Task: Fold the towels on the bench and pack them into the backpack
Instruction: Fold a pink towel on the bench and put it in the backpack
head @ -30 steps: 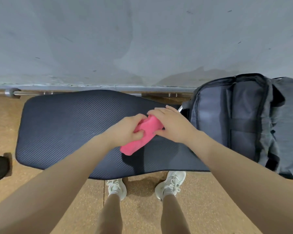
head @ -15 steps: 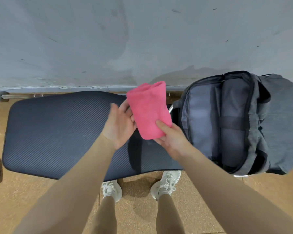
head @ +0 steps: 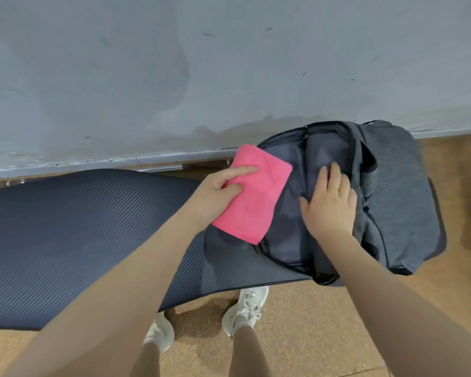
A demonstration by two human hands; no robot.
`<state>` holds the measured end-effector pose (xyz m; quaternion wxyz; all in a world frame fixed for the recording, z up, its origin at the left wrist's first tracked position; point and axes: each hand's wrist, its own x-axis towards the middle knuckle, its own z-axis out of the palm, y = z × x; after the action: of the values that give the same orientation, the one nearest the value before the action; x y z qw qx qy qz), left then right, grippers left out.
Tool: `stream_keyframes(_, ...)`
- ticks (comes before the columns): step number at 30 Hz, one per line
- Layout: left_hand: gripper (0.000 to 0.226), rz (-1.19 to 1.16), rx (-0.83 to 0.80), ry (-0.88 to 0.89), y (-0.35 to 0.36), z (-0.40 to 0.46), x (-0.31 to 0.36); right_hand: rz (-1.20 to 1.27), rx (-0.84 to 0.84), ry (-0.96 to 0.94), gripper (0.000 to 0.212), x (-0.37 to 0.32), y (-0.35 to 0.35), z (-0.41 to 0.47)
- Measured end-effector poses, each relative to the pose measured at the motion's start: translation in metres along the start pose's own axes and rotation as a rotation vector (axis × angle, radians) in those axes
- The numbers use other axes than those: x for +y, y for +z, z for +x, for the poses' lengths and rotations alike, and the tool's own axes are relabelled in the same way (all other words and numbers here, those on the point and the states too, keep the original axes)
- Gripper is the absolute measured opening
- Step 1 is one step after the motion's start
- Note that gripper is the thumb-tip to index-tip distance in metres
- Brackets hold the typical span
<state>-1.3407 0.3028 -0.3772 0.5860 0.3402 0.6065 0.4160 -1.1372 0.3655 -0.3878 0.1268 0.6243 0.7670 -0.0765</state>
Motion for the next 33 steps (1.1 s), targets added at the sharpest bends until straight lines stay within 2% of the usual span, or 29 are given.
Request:
stream_keyframes(3,0.047,0.081,-0.026,0.007,0.01,0.015,-0.006,0.026,-0.108,0.062,0.099,0.009,0.017,0.012)
stream_keyframes(5,0.035,0.115,-0.04,0.018,0.012,0.022,-0.01,0.03,-0.157,0.088,0.103,0.007,0.022,0.017)
stream_keyframes(8,0.03,0.154,-0.066,0.025,0.016,0.03,-0.014,0.02,-0.13,0.093,0.084,0.006,0.017,0.022)
stream_keyframes(11,0.032,0.209,-0.16,0.007,0.02,0.038,-0.013,0.108,-0.134,0.064,0.067,0.013,-0.006,0.024)
stream_keyframes(14,0.031,0.298,-0.245,0.014,0.034,0.055,-0.002,0.264,-0.139,0.055,0.064,0.034,-0.034,0.021)
stream_keyframes(17,0.033,0.43,-0.365,0.124,0.063,0.082,0.012,0.361,-0.074,0.09,0.062,0.05,-0.052,0.017)
stream_keyframes(19,0.037,0.602,-0.486,0.169,0.085,0.1,0.013,0.412,-0.032,0.115,0.062,0.052,-0.055,0.015)
stream_keyframes(20,0.041,0.763,-0.54,0.202,0.096,0.108,0.01,0.428,-0.01,0.122,0.062,0.052,-0.056,0.015)
stream_keyframes(21,0.043,0.985,-0.536,0.256,0.106,0.111,0.006,0.434,0.004,0.122,0.062,0.052,-0.056,0.015)
stream_keyframes(22,0.043,1.215,-0.435,0.365,0.112,0.11,0.0,0.431,0.008,0.121,0.063,0.051,-0.055,0.015)
stream_keyframes(23,0.039,1.365,-0.257,0.506,0.114,0.104,-0.006,0.429,0.007,0.124,0.063,0.051,-0.055,0.014)
stream_keyframes(24,0.034,1.389,-0.115,0.607,0.114,0.094,-0.012,0.437,0.009,0.129,0.063,0.05,-0.055,0.014)
stream_keyframes(25,0.032,1.377,-0.048,0.688,0.115,0.081,-0.019,0.447,0.014,0.129,0.063,0.05,-0.056,0.014)
stream_keyframes(26,0.036,1.372,-0.033,0.715,0.116,0.068,-0.028,0.453,0.019,0.131,0.063,0.05,-0.057,0.015)
stream_keyframes(30,0.06,1.442,-0.222,0.531,0.12,0.048,-0.063,0.497,0.026,0.121,0.062,0.047,-0.054,0.012)
stream_keyframes(33,0.058,1.479,-0.181,0.518,0.13,0.08,-0.061,0.51,0.041,0.102,0.061,0.054,-0.054,0.013)
